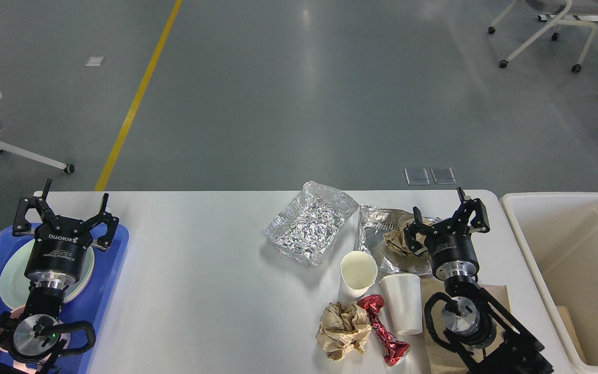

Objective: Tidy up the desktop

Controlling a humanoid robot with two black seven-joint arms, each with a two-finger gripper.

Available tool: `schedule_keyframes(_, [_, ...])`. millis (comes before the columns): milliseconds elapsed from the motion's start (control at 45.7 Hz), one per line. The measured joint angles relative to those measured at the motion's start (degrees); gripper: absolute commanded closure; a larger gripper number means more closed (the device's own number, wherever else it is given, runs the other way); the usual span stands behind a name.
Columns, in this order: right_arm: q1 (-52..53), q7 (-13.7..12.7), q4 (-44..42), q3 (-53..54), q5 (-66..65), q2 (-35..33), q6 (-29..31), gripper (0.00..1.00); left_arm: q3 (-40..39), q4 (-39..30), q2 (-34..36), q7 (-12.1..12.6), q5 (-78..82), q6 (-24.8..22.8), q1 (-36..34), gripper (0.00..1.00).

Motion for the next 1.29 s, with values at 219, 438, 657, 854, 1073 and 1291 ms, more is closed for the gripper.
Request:
schedule_keyframes(219, [0.0, 0.0, 0.0, 0.0, 0.0, 0.0, 0.0, 0.00, 0.0, 0.0, 0.0, 0.0, 0.0, 0.0, 0.0, 0.04])
schedule_keyframes(438, [0.1, -0.1, 0.0, -0.3, 0.0, 0.0, 0.0, 0.00, 0.0, -0.1, 0.0, 0.0, -0.1, 0.0, 0.0, 0.04])
schedule_keyframes(657, [-0.5, -1.3, 1.0, -2.3, 0.8, -1.7, 6.1, 0.00, 0.0, 0.0, 0.0, 0.0, -0.1, 0.0, 0.0, 0.04])
schedule_keyframes(854, [-0.7, -1.3, 1.7, -1.3, 1.2, -4.4, 10.0, 0.00, 0.0, 0.0, 0.0, 0.0, -0.1, 0.0, 0.0, 0.04])
schedule_keyframes(1073, [-0.8, -1.2, 2.5, 3.5, 1.8, -5.3, 10.4, 0.00, 0.0, 0.0, 0.0, 0.0, -0.1, 0.0, 0.0, 0.04])
schedule_keyframes(1291, [-1.6, -1.2, 4.0, 5.6, 2.2, -6.7, 11.9, 0.00, 0.0, 0.0, 0.0, 0.0, -0.1, 0.0, 0.0, 0.04])
